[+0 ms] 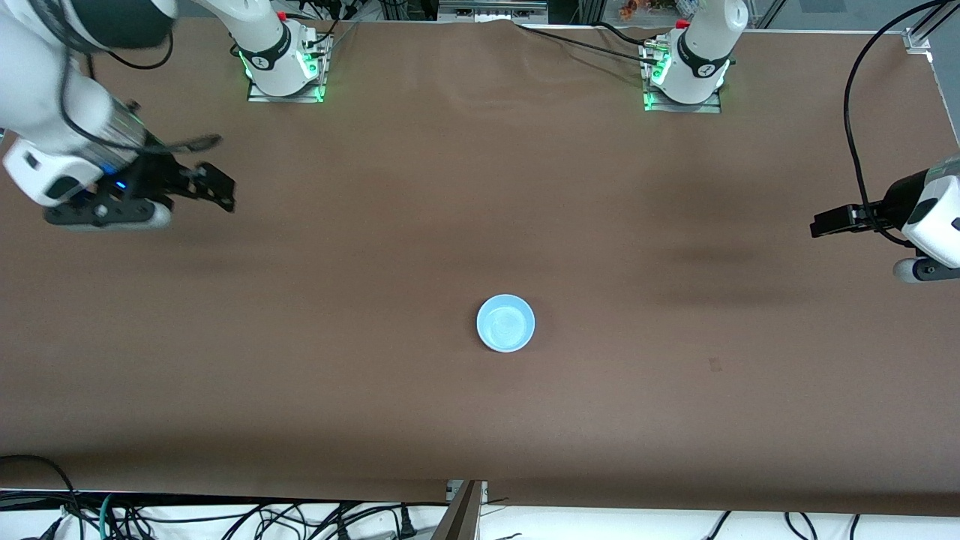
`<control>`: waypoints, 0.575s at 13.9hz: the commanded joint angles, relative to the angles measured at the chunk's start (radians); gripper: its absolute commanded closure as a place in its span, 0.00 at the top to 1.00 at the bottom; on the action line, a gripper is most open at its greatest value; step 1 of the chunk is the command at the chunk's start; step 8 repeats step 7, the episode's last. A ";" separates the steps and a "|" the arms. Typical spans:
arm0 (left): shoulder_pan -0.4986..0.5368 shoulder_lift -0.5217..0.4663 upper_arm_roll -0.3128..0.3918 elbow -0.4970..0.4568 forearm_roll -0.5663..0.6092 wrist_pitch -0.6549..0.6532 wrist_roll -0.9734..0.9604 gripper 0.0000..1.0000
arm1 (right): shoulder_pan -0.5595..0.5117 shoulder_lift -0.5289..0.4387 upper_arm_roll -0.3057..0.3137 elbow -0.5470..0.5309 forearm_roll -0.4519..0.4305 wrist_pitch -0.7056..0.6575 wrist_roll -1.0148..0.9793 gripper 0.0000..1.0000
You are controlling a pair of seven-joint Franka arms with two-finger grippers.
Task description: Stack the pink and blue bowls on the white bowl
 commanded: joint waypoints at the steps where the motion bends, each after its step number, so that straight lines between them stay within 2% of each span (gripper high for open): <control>1: -0.002 0.001 -0.004 0.001 0.009 -0.001 0.017 1.00 | 0.003 0.010 -0.039 0.033 0.010 -0.067 -0.080 1.00; 4: 0.006 0.001 -0.004 0.001 0.009 -0.001 0.024 1.00 | -0.008 0.042 -0.067 0.157 0.056 -0.152 -0.132 1.00; 8: -0.004 0.001 -0.004 0.001 0.009 -0.001 0.017 1.00 | -0.011 0.050 -0.070 0.170 0.057 -0.163 -0.173 1.00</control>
